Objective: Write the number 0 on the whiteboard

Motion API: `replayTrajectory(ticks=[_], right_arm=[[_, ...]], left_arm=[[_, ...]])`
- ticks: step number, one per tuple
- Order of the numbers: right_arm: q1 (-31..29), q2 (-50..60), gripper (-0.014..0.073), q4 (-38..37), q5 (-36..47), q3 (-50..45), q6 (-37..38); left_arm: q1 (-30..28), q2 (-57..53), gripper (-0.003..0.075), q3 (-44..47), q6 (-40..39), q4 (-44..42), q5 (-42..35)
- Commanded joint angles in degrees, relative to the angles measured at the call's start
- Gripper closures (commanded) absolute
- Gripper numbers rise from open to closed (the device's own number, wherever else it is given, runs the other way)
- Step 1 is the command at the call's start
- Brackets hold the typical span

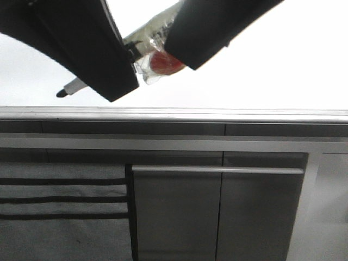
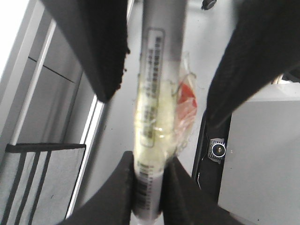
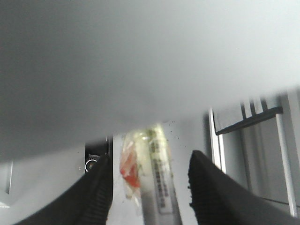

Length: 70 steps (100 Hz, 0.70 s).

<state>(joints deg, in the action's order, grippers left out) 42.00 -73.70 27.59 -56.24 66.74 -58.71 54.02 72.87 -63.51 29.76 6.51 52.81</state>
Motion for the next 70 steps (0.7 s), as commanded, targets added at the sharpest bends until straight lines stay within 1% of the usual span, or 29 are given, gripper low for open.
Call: replayTrajectory(ticks=[1, 16, 21, 36, 55, 70], right_arm=[[-0.14, 1.15, 0.0262, 2.16, 2.08, 2.03, -0.41], [-0.14, 1.15, 0.0265, 2.16, 1.51, 2.03, -0.41], [-0.14, 1.15, 0.0281, 2.16, 1.22, 2.03, -0.41], [-0.22, 1.15, 0.0389, 1.94, 0.83, 2.03, -0.41], [-0.22, 1.15, 0.0459, 1.94, 0.22, 2.03, -0.41], [-0.22, 1.44, 0.0562, 1.94, -0.73, 2.03, -0.62]], left_arm=[[0.39, -0.86, 0.0740, -1.96, 0.03, 0.82, -2.24], [0.39, -0.77, 0.0740, -1.96, 0.03, 0.72, -2.12], [0.39, -0.77, 0.0740, -1.96, 0.03, 0.72, -2.01], [0.39, -0.77, 0.0740, -1.96, 0.03, 0.50, -2.01], [0.39, -0.77, 0.0740, -1.96, 0.03, 0.50, -1.90], [0.39, -0.77, 0.0740, -1.96, 0.03, 0.50, -1.90]])
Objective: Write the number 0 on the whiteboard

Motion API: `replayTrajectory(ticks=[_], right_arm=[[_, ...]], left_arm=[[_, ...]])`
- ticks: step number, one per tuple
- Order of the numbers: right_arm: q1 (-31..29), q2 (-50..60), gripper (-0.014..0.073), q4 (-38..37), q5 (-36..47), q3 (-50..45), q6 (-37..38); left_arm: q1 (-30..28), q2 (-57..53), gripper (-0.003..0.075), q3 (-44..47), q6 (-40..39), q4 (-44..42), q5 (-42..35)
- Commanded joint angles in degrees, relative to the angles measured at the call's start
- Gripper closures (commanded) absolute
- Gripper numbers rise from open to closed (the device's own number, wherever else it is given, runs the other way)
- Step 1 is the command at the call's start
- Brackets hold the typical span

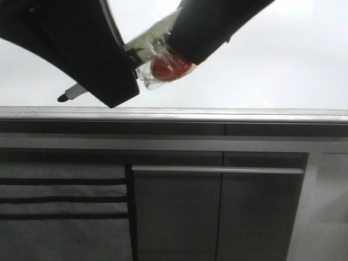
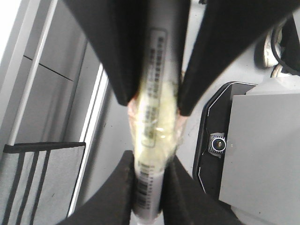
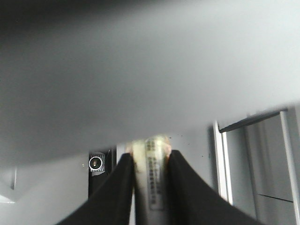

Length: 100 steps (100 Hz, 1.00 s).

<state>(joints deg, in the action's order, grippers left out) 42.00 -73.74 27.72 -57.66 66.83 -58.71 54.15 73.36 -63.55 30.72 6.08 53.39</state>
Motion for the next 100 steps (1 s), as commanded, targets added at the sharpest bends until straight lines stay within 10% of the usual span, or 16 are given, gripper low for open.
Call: replayTrajectory(ticks=[1, 29, 58, 80, 100], right_arm=[[-0.22, 1.61, 0.0566, 1.81, 0.69, 1.94, -0.62], [-0.22, 2.88, 0.0640, 1.81, 0.69, 1.94, -1.60], [-6.50, 7.83, 0.0640, 3.35, -0.52, 1.82, -1.19], [-19.87, 16.27, 0.0640, 7.93, -1.71, -4.36, -1.62], [-32.36, 24.23, 0.0640, 12.85, 13.68, -16.82, 10.24]], left_arm=[[0.26, -1.27, 0.0740, -1.92, -0.92, 0.82, -2.49], [0.26, -1.27, 0.0711, -1.92, -0.92, 0.82, -3.12], [-2.64, -5.17, 0.0286, -1.65, -1.97, 3.01, -4.61], [-9.27, -16.93, 0.0279, 4.85, -5.01, 4.11, -15.66], [-18.53, -27.99, 0.0279, 14.18, -12.32, 4.11, -22.67]])
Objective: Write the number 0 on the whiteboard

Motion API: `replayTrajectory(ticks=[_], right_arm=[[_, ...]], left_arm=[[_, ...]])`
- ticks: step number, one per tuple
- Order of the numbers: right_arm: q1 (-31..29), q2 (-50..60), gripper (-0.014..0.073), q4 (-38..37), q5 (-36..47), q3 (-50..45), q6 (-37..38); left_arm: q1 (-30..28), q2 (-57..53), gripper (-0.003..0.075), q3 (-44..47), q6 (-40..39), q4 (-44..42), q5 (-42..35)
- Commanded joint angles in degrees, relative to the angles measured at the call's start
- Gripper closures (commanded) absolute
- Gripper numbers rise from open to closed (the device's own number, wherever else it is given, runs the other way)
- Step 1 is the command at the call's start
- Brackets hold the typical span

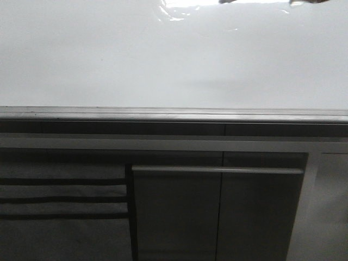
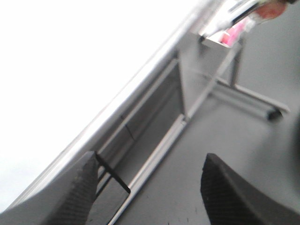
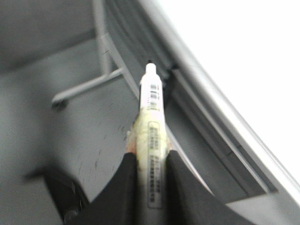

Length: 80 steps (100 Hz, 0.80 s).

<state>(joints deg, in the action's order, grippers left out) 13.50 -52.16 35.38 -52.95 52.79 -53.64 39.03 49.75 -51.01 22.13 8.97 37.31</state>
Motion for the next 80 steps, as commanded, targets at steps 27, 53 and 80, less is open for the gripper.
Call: replayTrajectory(ticks=[27, 53, 80], right_arm=[[-6.08, 1.45, 0.0640, 18.79, 14.33, -12.12, 5.90], [-5.83, -12.73, 0.0640, 18.54, 5.81, -0.29, 6.12], [5.24, -23.80, 0.0640, -1.76, 8.48, 13.72, 20.34]], left_arm=[[-12.08, -12.09, 0.0279, 10.66, -8.13, 2.44, -12.72], [-12.46, -10.58, 0.0279, 11.15, -8.13, 3.29, -13.70], [-12.46, -10.58, 0.0279, 11.15, -8.13, 3.29, -14.12]])
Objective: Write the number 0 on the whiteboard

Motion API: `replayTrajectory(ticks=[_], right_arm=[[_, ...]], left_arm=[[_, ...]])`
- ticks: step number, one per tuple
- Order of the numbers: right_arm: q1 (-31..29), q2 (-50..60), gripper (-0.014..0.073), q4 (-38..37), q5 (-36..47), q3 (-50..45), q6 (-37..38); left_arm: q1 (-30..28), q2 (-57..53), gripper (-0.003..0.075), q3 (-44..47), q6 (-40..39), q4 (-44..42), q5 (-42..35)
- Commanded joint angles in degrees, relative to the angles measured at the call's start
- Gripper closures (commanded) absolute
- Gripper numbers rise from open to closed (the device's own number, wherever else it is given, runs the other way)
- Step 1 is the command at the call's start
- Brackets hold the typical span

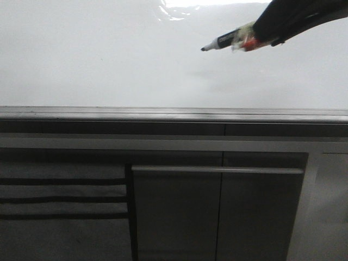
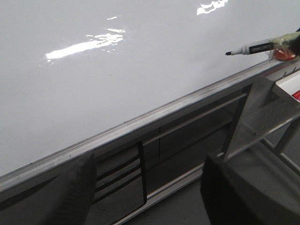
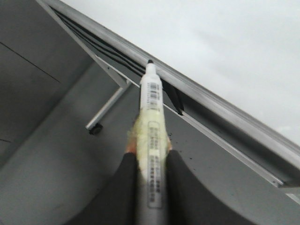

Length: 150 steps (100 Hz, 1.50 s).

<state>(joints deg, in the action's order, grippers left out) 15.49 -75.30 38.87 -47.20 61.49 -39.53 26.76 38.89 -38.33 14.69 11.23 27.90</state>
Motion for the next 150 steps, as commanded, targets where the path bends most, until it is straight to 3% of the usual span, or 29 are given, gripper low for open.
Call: replayTrajectory(ticks=[1, 10, 40, 62, 73, 89, 126, 150], right_arm=[[3.65, -0.98, 0.0640, -6.32, 2.91, 5.61, 6.79], [4.03, -2.63, 0.0640, -9.69, 3.78, 9.16, 10.83], [3.76, -11.63, 0.0640, -10.12, 3.07, 16.38, 11.01], [3.51, -20.38, 0.0640, -14.64, -7.72, 22.33, 11.57], [1.68, -20.30, 0.0640, -19.72, -9.29, 22.73, 16.45], [0.30, -18.95, 0.0640, -18.78, -7.71, 25.63, 16.50], [5.85, -18.59, 0.0640, -17.06, -6.73, 31.05, 16.50], [14.76, -11.11, 0.0640, -17.06, -11.67, 27.85, 2.21]], left_arm=[[-0.19, 0.27, 0.0279, -1.53, -0.69, 1.03, -4.71], [-0.19, 0.27, 0.0279, -1.53, -0.69, 1.03, -4.72], [-0.19, 0.27, 0.0279, -1.53, -0.69, 1.03, -4.83], [-0.19, 0.27, 0.0279, -1.53, -0.69, 1.44, -4.83], [-0.19, 0.27, 0.0279, -1.53, -0.69, 1.44, -4.83], [-0.19, 0.27, 0.0279, -1.53, -0.69, 1.44, -4.83], [-0.19, 0.27, 0.0279, -1.53, -0.57, 1.44, -4.70], [0.56, 1.27, 0.0279, -2.46, 6.46, 1.44, -0.15]])
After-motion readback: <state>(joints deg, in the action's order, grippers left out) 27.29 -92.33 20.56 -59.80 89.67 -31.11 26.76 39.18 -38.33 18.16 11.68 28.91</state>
